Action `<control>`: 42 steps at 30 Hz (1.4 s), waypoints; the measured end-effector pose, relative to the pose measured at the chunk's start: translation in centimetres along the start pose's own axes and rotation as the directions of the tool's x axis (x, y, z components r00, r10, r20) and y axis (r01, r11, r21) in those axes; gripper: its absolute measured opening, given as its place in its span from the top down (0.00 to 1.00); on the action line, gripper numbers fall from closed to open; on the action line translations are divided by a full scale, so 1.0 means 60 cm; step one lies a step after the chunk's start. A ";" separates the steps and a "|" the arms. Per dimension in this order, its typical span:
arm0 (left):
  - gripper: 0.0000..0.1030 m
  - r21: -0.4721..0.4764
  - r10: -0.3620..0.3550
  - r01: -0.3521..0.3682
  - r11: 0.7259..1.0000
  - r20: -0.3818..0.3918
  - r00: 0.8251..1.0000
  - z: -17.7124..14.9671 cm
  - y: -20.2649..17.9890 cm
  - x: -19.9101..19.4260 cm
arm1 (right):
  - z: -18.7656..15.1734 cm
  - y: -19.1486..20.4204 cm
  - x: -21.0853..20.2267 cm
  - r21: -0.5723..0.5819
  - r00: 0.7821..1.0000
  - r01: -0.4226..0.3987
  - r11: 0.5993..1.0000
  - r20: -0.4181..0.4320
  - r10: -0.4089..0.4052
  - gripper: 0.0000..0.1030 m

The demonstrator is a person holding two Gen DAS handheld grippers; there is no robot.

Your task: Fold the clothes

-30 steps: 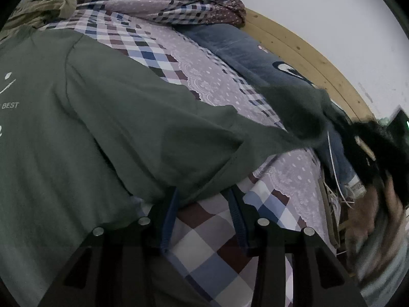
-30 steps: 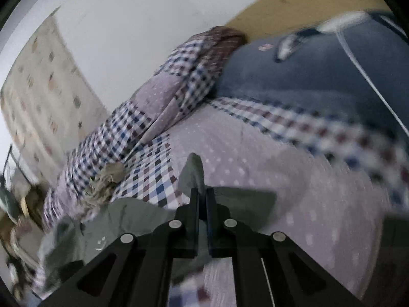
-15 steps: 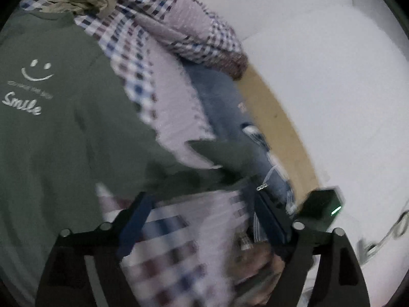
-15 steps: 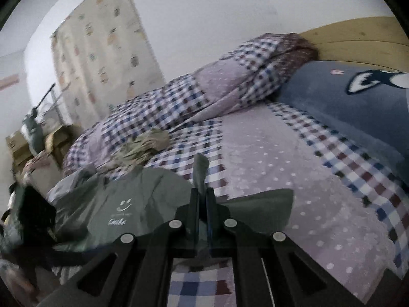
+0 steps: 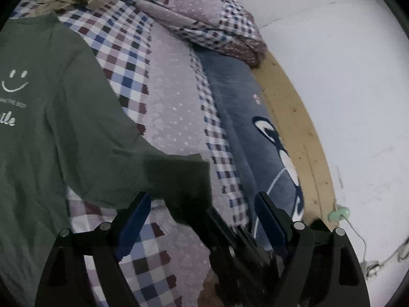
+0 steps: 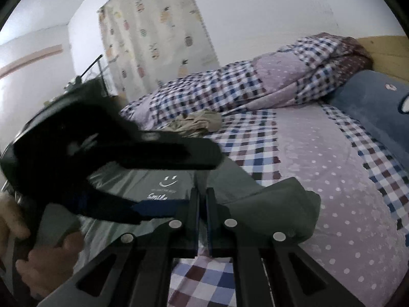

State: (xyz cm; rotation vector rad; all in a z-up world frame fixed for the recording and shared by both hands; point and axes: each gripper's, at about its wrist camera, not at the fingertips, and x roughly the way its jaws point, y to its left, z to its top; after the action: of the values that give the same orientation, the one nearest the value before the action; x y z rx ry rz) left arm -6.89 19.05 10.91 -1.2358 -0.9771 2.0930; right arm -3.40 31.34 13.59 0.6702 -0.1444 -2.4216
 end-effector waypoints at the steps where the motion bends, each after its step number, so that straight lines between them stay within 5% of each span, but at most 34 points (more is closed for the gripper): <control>1: 0.17 -0.013 0.007 -0.006 1.000 0.013 1.000 0.001 0.003 -0.004 | -0.001 0.005 0.000 -0.012 1.000 -0.010 1.000 -0.005 0.010 0.97; 4: 0.27 -0.026 0.008 -0.007 1.000 0.032 0.999 0.011 0.006 -0.007 | -0.005 0.019 0.004 -0.049 0.999 -0.030 0.998 -0.025 0.029 0.97; 8: 0.89 -0.025 0.068 -0.068 0.997 0.020 0.997 0.019 0.009 0.001 | -0.007 0.028 0.007 -0.066 0.998 -0.046 0.997 -0.034 0.043 0.97; 14: 0.97 -0.001 0.105 -0.105 0.994 0.081 0.991 0.035 0.011 -0.019 | -0.003 0.030 0.009 -0.060 0.999 -0.048 0.997 -0.024 0.046 0.92; 16: 0.97 0.010 0.109 -0.111 0.994 0.108 0.988 0.043 0.008 -0.030 | -0.001 0.028 0.010 -0.052 0.999 -0.042 0.998 -0.019 0.041 0.82; 18: 0.97 0.027 0.113 -0.118 0.993 0.142 0.983 0.061 0.001 -0.046 | 0.000 0.021 0.010 -0.028 1.000 -0.025 0.999 -0.008 0.024 0.53; 24: 0.97 0.090 0.121 -0.151 0.984 0.281 0.952 0.141 -0.036 -0.130 | 0.006 -0.005 0.021 0.053 1.000 0.028 0.998 0.004 -0.028 0.49; 30: 0.97 0.133 0.141 -0.220 0.966 0.442 0.886 0.234 -0.069 -0.249 | 0.001 -0.017 0.052 0.096 0.998 0.055 0.994 -0.041 -0.051 0.49; 36: 0.97 0.148 0.150 -0.305 0.941 0.625 0.766 0.280 -0.079 -0.388 | -0.012 -0.005 0.095 0.071 0.993 0.055 0.996 -0.111 -0.047 0.49; 40: 0.97 0.106 0.165 -0.338 0.935 0.714 0.680 0.281 -0.033 -0.473 | -0.022 0.009 0.131 0.052 0.986 0.055 0.997 -0.163 -0.046 0.49; 42: 0.97 0.074 0.200 -0.359 0.930 0.718 0.666 0.277 0.013 -0.493 | -0.029 0.019 0.153 0.037 0.979 0.053 0.998 -0.198 -0.044 0.49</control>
State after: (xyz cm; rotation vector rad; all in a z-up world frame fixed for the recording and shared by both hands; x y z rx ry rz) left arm -8.39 -8.29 31.03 -0.4628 -0.8431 2.9349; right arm -8.20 25.10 8.39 0.9380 -0.0992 -2.3874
